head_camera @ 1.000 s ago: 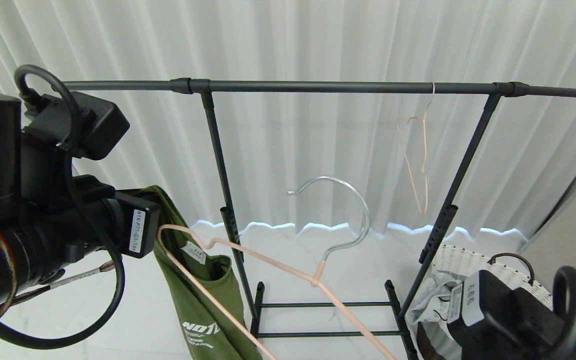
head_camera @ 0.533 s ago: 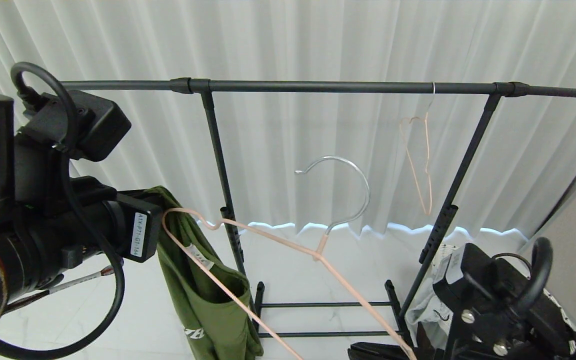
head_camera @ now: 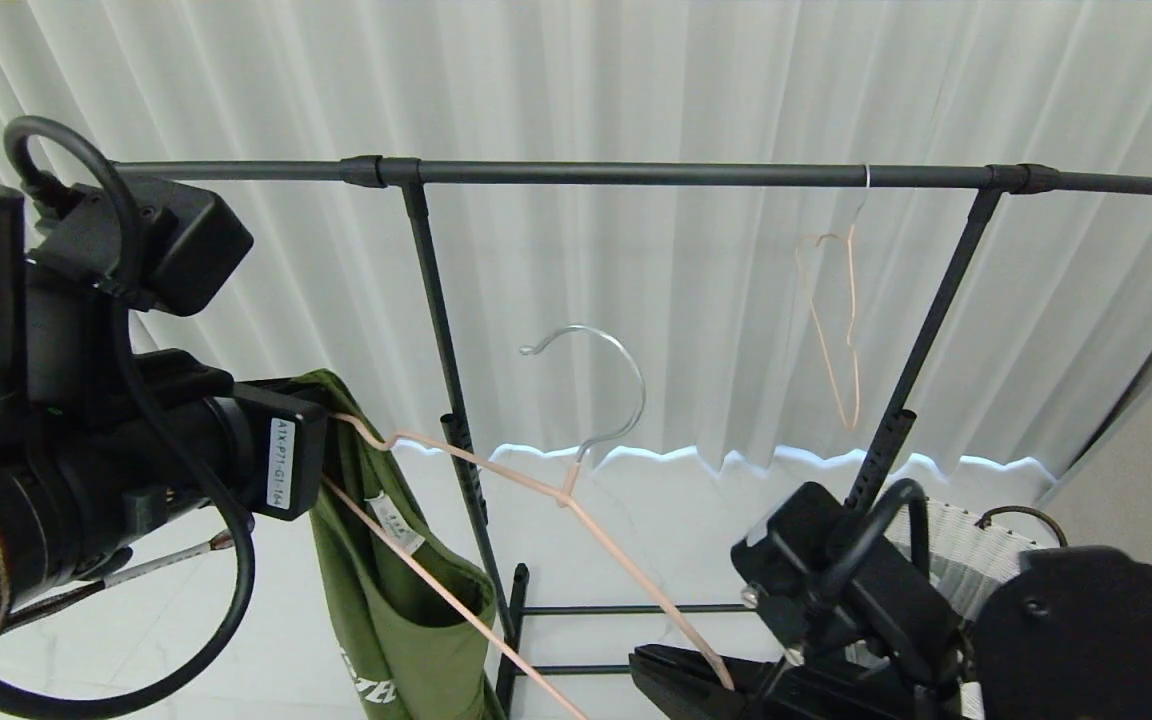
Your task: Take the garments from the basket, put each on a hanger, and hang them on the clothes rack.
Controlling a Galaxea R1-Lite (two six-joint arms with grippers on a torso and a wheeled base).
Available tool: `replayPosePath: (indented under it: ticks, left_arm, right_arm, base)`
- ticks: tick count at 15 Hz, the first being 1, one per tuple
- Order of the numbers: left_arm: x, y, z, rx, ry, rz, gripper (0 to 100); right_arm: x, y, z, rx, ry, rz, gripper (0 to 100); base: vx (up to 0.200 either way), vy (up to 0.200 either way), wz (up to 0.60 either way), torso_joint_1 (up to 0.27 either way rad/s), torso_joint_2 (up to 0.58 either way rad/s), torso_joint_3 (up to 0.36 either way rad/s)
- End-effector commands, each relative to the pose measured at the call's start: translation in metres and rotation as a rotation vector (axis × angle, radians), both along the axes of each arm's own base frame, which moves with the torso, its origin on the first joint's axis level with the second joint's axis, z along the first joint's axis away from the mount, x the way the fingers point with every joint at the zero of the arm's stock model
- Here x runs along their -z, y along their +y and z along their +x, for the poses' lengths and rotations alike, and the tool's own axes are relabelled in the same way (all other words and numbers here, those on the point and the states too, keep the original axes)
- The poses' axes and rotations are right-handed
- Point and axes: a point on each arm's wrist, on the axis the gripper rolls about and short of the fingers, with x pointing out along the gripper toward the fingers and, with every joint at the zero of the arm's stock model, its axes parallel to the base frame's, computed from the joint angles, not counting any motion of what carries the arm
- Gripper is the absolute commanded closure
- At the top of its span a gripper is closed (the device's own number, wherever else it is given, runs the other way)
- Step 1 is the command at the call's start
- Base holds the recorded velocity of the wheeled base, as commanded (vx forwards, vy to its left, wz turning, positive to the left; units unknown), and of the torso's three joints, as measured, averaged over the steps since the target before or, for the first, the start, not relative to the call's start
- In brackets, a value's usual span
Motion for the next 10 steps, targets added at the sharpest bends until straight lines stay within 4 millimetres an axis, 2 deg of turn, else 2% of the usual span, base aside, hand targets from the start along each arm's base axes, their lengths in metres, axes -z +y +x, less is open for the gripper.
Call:
replayPosePath:
  ticks: [1, 5, 10]
  left_arm:
    - [0.000, 0.000, 0.001, -0.003, 0.001, 0.002, 100]
    - [0.007, 0.007, 0.012, -0.145, 0.005, 0.064, 100]
    - [0.019, 0.009, 0.010, -0.135, 0.040, 0.132, 100]
  right_arm:
    - [0.013, 0.020, 0.005, 0.028, -0.002, -0.047, 100]
    - [0.015, 0.008, 0.004, 0.077, 0.000, -0.114, 100]
    - [0.016, 0.004, 0.011, 0.165, -0.016, -0.129, 100]
  base:
    - [0.000, 0.000, 0.00, 0.000, 0.00, 0.000]
    - [0.000, 0.000, 0.00, 0.000, 0.00, 0.000]
    - [0.000, 0.000, 0.00, 0.000, 0.00, 0.000]
